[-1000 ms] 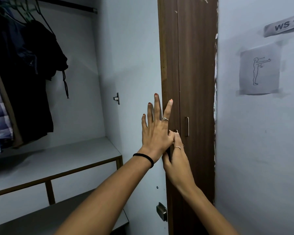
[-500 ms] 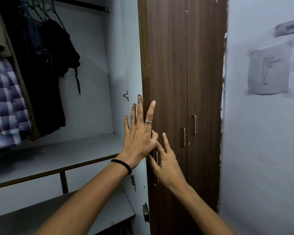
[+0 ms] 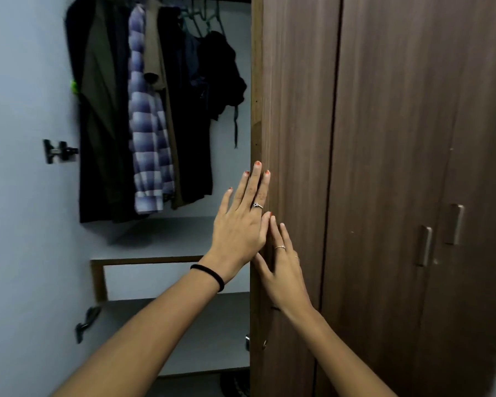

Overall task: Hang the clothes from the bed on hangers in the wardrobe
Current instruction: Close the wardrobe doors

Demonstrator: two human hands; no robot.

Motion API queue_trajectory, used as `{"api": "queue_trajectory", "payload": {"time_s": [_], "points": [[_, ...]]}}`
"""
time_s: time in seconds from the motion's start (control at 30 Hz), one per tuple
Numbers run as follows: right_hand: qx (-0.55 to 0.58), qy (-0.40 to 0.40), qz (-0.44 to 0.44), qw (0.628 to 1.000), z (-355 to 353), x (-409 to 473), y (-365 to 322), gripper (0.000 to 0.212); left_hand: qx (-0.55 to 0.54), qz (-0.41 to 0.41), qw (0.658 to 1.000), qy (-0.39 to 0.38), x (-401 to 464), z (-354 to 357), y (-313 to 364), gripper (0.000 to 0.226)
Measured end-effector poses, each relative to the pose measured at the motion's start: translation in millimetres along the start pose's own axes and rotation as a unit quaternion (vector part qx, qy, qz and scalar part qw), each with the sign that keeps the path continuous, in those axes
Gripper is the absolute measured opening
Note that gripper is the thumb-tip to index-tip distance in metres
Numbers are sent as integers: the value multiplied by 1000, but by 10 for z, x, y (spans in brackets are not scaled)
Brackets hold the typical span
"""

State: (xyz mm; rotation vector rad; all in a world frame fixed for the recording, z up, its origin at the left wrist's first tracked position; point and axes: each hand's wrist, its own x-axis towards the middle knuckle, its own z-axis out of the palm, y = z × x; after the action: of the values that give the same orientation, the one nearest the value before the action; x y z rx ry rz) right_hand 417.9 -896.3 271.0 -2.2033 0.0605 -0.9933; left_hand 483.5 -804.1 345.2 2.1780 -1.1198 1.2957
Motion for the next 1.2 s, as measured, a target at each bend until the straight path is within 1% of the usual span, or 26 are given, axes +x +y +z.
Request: {"api": "queue_trajectory", "payload": {"time_s": [0.03, 0.1, 0.13, 0.2, 0.23, 0.33, 0.43, 0.6, 0.7, 0.8, 0.9, 1.03, 1.2], "points": [[8, -8, -3, 1000, 135, 38, -30, 68, 11, -10, 1000, -5, -15, 11, -150, 72], [55, 3, 1, 998, 355, 119, -32, 56, 26, -27, 999, -7, -20, 62, -422, 72], [84, 10, 24, 996, 459, 177, -6, 47, 36, -33, 999, -3, -14, 94, -556, 73], [118, -4, 96, 988, 698, 343, 55, 22, 59, -44, 997, -7, 8, 191, -840, 75], [123, -16, 118, 985, 812, 428, 92, 17, 65, -52, 996, -13, 32, 245, -962, 75], [129, -29, 126, 983, 1161, 676, 155, 25, 83, -67, 994, -27, 114, 425, -1333, 75], [129, -18, 120, 984, 1503, 894, 184, 23, 108, -67, 991, -33, 178, 669, -1708, 71], [100, -1, 114, 988, 1843, 1170, 309, 19, 102, -42, 994, -24, 262, 985, -2114, 64], [84, 6, 118, 989, 1950, 1291, 343, 18, 92, -32, 995, -26, 315, 1091, -2263, 64], [64, 5, 133, 989, 2040, 1372, 371, 22, 87, -26, 995, -35, 341, 1173, -2352, 66], [57, -6, 144, 988, 2085, 1421, 406, 22, 87, -25, 995, -43, 368, 1255, -2425, 66], [7, -21, 150, 988, 2123, 1547, 427, 26, 81, -25, 995, -50, 417, 1333, -2521, 67], [-23, -37, 166, 985, 2180, 1699, 443, 28, 91, -43, 993, -59, 500, 1394, -2578, 70]]}}
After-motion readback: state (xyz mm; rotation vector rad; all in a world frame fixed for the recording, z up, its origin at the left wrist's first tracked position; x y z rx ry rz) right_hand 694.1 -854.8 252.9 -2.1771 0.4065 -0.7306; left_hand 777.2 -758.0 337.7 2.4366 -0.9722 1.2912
